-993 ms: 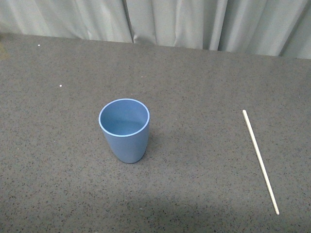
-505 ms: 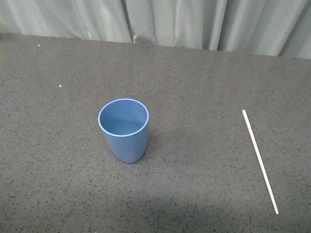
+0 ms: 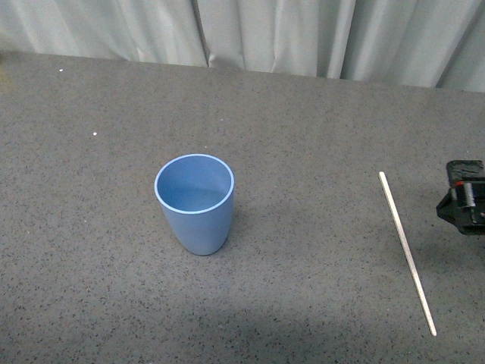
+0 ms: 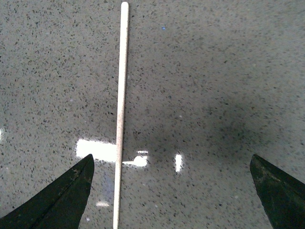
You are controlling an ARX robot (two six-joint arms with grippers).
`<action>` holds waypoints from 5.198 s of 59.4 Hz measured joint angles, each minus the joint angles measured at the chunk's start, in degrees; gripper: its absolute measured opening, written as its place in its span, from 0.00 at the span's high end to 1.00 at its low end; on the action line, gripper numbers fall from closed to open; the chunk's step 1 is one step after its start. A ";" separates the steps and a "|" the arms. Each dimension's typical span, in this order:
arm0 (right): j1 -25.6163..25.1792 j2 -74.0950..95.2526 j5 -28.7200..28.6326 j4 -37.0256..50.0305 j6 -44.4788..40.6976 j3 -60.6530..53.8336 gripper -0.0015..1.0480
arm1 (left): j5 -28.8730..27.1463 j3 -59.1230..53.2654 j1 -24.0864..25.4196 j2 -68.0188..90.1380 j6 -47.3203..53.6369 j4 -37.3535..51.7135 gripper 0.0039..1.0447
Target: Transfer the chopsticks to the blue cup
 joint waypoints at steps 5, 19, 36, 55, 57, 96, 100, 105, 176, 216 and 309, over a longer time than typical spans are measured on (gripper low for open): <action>0.83 2.80 0.31 -0.04 0.04 1.86 0.09 | 0.00 0.00 0.00 0.00 -0.02 0.00 0.06; 3.21 10.47 0.66 -2.03 1.97 7.17 0.09 | 0.00 0.00 0.00 0.00 0.00 0.00 0.06; 5.92 17.40 0.72 -4.68 5.73 13.51 0.09 | 0.00 0.00 0.00 0.00 0.00 0.00 0.06; 7.21 22.38 2.10 -7.08 7.37 17.18 0.30 | 0.00 0.00 0.00 0.00 0.00 0.00 0.06; 7.21 22.77 2.21 -7.43 7.43 17.46 0.37 | 0.00 0.00 0.00 0.00 0.00 0.00 0.06; 8.87 9.03 -0.87 9.53 5.31 6.73 0.99 | 0.02 0.00 0.00 0.00 0.00 0.00 0.06; 10.91 3.96 -4.13 18.97 2.71 3.21 0.99 | 0.00 0.00 0.00 0.00 0.00 0.00 0.06; 13.88 -0.35 -9.44 31.63 0.48 0.02 0.99 | 0.00 0.00 0.00 0.00 0.00 0.00 0.06; 27.85 23.39 -22.88 62.38 4.48 9.92 0.99 | 0.00 0.00 0.00 0.00 0.00 0.00 0.06; 26.91 17.88 -19.98 63.91 4.50 3.69 0.09 | 0.00 0.00 0.00 0.00 0.00 0.00 0.06; -4.63 -54.21 0.81 45.53 -1.84 -40.46 0.99 | 0.02 0.00 0.00 0.04 0.00 0.00 0.06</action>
